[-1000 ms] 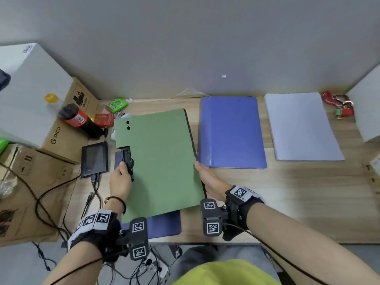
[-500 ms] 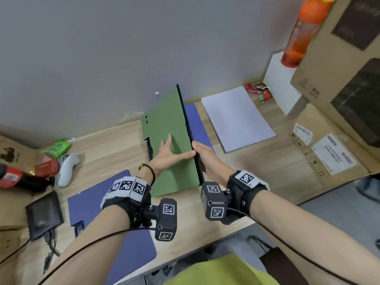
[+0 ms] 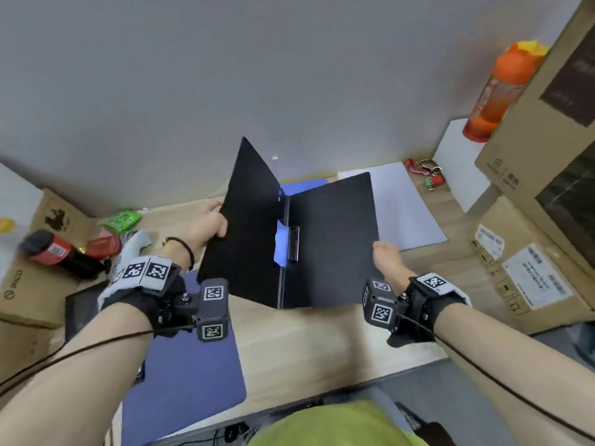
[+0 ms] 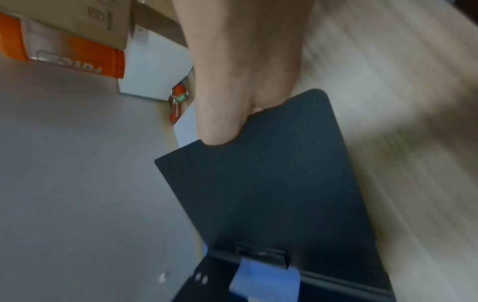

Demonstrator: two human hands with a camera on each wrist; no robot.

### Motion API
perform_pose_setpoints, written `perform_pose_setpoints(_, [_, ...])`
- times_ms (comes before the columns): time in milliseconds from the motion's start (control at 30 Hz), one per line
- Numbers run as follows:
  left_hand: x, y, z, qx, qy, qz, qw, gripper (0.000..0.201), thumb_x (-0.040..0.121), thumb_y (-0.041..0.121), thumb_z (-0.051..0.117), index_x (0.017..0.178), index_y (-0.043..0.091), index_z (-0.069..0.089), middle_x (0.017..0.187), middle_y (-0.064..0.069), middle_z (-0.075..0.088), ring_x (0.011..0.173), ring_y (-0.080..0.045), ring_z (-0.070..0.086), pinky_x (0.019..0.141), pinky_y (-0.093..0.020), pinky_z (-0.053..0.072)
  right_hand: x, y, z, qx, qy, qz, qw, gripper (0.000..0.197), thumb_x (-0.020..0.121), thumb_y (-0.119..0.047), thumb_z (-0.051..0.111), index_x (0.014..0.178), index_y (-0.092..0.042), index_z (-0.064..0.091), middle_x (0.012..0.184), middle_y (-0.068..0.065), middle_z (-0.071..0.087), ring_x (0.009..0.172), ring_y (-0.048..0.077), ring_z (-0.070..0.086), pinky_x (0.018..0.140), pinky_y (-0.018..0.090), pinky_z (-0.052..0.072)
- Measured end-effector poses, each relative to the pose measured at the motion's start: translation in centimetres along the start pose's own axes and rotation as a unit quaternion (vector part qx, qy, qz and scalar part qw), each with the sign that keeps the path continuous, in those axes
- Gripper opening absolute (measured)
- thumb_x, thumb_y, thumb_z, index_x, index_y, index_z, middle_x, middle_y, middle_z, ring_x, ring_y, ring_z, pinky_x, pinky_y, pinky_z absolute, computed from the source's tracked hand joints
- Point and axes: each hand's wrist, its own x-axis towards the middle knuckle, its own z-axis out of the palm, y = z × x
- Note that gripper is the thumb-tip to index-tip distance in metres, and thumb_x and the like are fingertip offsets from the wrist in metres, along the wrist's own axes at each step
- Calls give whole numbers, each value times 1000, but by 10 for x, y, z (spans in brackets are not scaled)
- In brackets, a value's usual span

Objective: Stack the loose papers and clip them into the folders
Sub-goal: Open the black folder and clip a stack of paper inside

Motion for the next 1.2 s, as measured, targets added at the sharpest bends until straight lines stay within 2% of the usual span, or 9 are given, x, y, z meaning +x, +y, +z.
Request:
perform_pose_setpoints(100, [-3,-40,-33,8,113,-33,993,20,65,-10,32,63,5,46,37,-7,36,40,-22,38,41,-21,25,5,13,-11,-62,-7,18,998,31,101,-9,28,76,-21,41,104,8,39,87,16,39,54,10,31])
perform_pose_setpoints(200, [-10,-89,-40,2,173,-68,983,24,67,-14,32,56,5,40,31,-6,34,33,-23,37,38,-16,24,1,19,-3,-91,-6,20,996,28,97,0,29,76,-5,47,85,19,46,70,20,41,42,5,34])
perform_pose_setpoints(300, [-10,-143,-38,-19,241,-147,959,36,72,6,48,107,9,56,88,-15,64,86,-33,60,70,-32,49,2,35,6,-63,34,22,997,25,89,2,37,109,0,52,83,20,57,70,18,47,63,27,46])
perform_pose_setpoints(367, [-10,-165,-37,56,264,-198,942,63,83,7,54,142,12,34,131,-15,53,123,-38,47,100,-43,39,2,42,8,-52,14,30,998,40,85,1,41,122,-16,39,94,10,55,76,21,51,71,33,46])
perform_pose_setpoints(467, [-1,-189,-28,74,188,-190,961,78,80,11,62,150,14,27,149,-17,37,135,-39,37,109,-50,33,1,46,9,-99,-26,23,994,48,88,-1,47,133,-14,39,109,1,49,93,19,48,89,34,42])
perform_pose_setpoints(733, [-9,-217,2,93,85,-278,952,67,90,10,55,150,18,28,161,-11,2,148,-28,7,118,-43,17,7,55,21,-132,-53,1,990,44,84,1,51,123,-19,45,114,-2,59,101,18,55,74,8,45])
perform_pose_setpoints(867, [-8,-213,-2,117,86,-310,940,68,89,16,54,151,21,27,160,-14,7,148,-29,5,118,-45,16,23,71,24,-217,-65,11,974,59,70,-25,51,129,-24,49,130,9,50,120,29,48,105,45,39])
perform_pose_setpoints(1033, [31,-205,22,51,96,-291,951,39,70,25,53,108,24,63,137,-25,47,129,-46,42,105,-58,38,20,59,18,-197,-104,82,971,62,86,-23,55,145,-27,35,142,11,32,135,30,31,114,40,26])
perform_pose_setpoints(1200, [42,-86,109,-10,14,-167,986,45,93,5,48,138,10,47,142,-5,45,129,-24,45,102,-28,34,31,49,-14,-109,-162,73,978,38,95,-7,46,132,-14,47,122,0,51,114,15,47,97,25,34])
